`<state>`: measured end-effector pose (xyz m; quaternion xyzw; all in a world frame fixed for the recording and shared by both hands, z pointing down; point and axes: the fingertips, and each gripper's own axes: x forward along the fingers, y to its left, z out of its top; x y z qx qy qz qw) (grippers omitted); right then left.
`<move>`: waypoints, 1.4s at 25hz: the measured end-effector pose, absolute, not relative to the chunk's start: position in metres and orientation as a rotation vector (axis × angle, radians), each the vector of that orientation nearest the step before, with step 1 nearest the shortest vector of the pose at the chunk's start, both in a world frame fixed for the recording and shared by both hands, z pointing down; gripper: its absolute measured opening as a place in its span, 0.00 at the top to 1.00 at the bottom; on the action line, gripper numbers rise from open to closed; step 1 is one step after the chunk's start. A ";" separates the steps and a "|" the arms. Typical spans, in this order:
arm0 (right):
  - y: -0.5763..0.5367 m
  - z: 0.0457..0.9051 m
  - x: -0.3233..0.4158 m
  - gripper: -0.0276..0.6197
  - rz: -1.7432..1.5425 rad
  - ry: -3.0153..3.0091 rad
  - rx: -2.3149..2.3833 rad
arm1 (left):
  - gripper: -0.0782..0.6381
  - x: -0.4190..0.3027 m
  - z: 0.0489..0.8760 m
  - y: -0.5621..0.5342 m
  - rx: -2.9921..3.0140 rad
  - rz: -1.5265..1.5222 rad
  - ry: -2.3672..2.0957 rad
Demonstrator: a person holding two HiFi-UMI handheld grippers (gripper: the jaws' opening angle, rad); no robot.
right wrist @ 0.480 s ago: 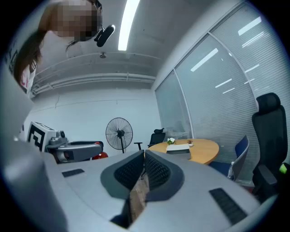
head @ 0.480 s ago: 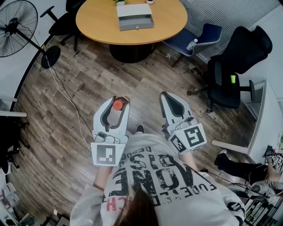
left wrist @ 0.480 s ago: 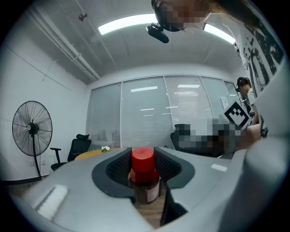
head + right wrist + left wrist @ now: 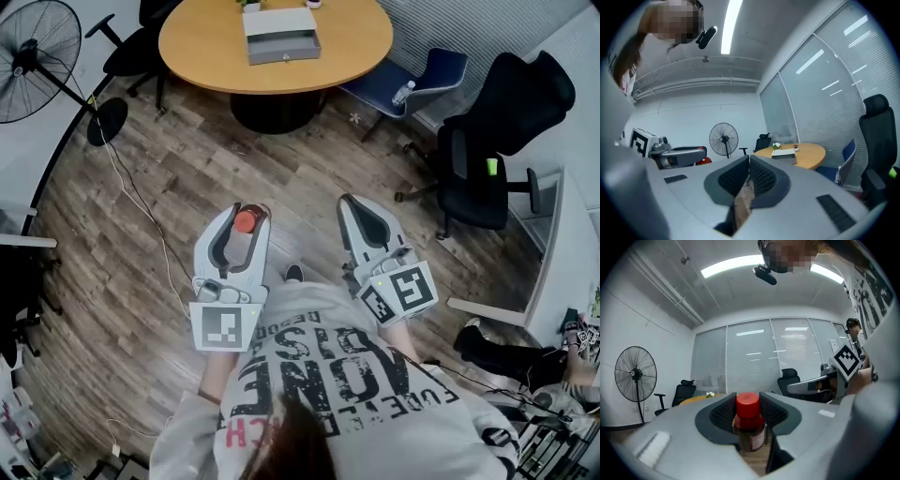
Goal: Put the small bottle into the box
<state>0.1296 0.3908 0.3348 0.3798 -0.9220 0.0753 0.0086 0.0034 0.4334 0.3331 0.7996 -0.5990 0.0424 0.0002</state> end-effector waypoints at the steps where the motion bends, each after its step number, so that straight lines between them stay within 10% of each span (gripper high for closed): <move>1: 0.392 0.335 0.131 0.93 0.233 -2.879 1.185 | 0.67 0.005 0.333 0.434 2.511 0.131 -1.883; 35: 0.225 0.357 0.066 0.93 0.352 -2.668 1.375 | 0.67 -0.088 0.312 0.250 2.620 0.015 -1.690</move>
